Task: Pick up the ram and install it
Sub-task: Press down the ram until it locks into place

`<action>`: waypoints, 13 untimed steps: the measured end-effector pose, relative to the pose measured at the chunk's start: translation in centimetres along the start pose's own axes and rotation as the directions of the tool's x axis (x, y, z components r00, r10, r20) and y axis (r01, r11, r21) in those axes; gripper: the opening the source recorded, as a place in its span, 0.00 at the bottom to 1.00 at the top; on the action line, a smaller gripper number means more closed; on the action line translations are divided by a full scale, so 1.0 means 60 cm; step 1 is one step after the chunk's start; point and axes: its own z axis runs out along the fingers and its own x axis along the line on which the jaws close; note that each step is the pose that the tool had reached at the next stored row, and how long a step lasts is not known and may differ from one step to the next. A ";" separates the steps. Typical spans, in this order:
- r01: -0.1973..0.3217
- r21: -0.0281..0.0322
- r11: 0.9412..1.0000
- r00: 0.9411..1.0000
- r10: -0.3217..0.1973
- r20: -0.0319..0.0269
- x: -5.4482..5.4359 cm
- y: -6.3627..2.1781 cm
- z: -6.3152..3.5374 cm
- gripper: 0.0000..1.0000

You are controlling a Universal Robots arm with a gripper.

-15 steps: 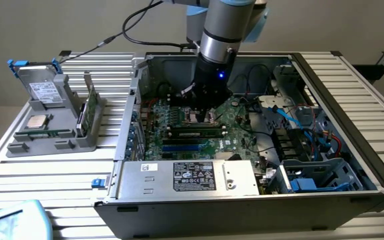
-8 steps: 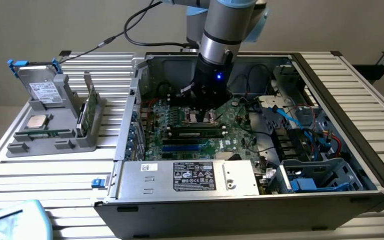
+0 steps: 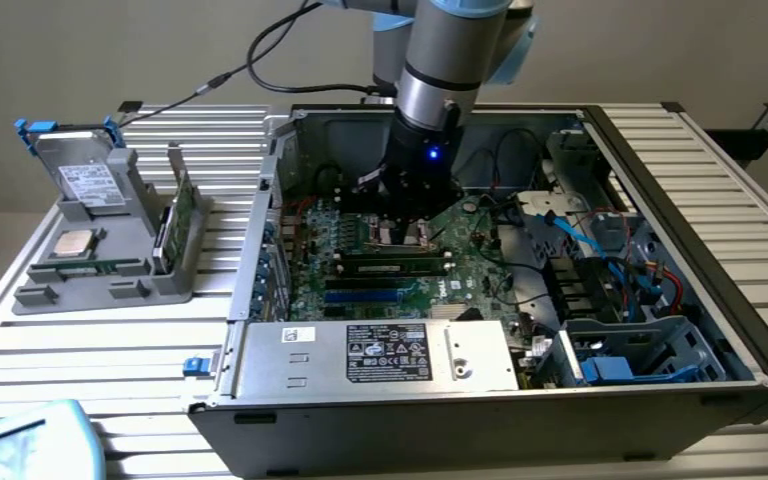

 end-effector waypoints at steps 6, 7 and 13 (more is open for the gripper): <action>-0.008 0.000 1.000 1.000 0.008 0.007 0.001 -0.002 -0.003 0.10; -0.012 -0.001 1.000 1.000 0.012 0.009 0.001 -0.002 -0.003 0.10; -0.035 0.008 0.999 0.999 0.035 0.013 0.002 -0.003 -0.004 0.10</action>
